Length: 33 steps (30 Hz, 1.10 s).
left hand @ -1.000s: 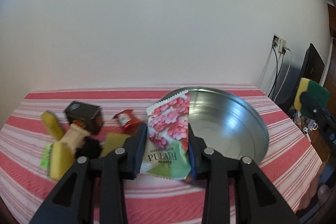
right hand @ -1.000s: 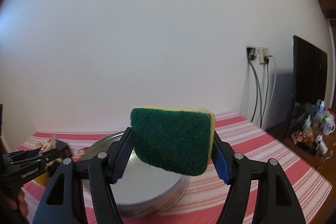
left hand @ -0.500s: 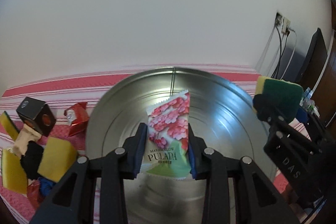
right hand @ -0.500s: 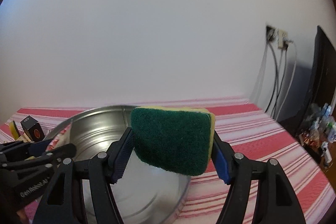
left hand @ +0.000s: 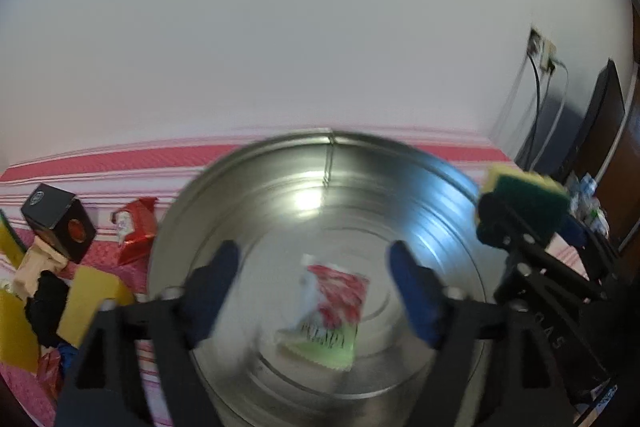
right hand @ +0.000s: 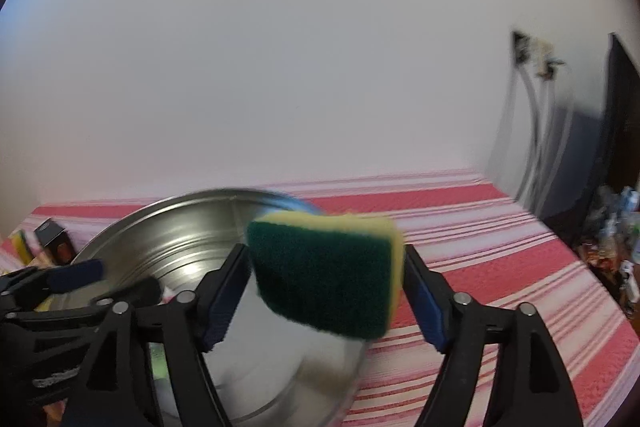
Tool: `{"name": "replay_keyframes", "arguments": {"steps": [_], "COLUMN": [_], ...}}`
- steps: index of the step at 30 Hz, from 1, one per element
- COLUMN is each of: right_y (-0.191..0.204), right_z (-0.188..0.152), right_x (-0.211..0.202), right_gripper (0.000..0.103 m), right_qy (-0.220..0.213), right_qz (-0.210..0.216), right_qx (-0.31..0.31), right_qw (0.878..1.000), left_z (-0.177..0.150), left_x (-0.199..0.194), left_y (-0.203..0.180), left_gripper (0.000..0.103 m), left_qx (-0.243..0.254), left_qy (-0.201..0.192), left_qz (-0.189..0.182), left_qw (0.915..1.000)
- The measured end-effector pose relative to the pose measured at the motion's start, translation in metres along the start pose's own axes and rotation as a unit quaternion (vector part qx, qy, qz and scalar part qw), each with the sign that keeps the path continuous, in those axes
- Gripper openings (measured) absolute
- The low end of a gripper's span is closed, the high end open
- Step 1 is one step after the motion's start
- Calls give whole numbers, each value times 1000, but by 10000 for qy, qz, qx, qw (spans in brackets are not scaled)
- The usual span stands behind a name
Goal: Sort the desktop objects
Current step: 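Lower the green-yellow sponge into the tin and open the right tool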
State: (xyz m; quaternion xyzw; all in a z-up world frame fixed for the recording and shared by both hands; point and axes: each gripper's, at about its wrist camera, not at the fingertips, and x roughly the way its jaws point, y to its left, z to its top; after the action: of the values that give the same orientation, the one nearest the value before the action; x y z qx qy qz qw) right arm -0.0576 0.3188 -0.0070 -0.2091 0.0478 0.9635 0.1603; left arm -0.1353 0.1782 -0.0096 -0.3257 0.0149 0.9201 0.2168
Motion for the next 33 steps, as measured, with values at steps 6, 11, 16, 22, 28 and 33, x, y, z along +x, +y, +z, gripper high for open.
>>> {"name": "replay_keyframes", "arguments": {"steps": [6,11,16,22,28,33], "right_y": [-16,-8,12,29,30,38], "right_z": [3,-6,-18,-23,-23,-27], "right_x": [-33,-76,-101,-109,-115,-117], "right_gripper": [83,103,103,103,103,103], "right_qy": [-803,-1990,-2567,-2590,-2527,-2341], "right_qz": [-59,-556,-505,-505,-544,-501], "right_qx": [416,340,120,-135,51,206], "right_qw": [9959,9778,9651,9645,9660,9707], "left_z": [-4,-11,-20,-27,-35,-42], "left_x": [-9,-22,-25,-27,-32,-44], "left_y": [5,11,28,47,55,76], "left_gripper": [102,102,102,102,102,102], "left_qx": [38,300,226,-55,-12,-338], "left_qy": [-369,-887,-959,-852,-825,-771], "left_qz": [224,873,1056,1043,1213,1060], "left_qw": [9991,9918,9895,9909,9892,9908]}}
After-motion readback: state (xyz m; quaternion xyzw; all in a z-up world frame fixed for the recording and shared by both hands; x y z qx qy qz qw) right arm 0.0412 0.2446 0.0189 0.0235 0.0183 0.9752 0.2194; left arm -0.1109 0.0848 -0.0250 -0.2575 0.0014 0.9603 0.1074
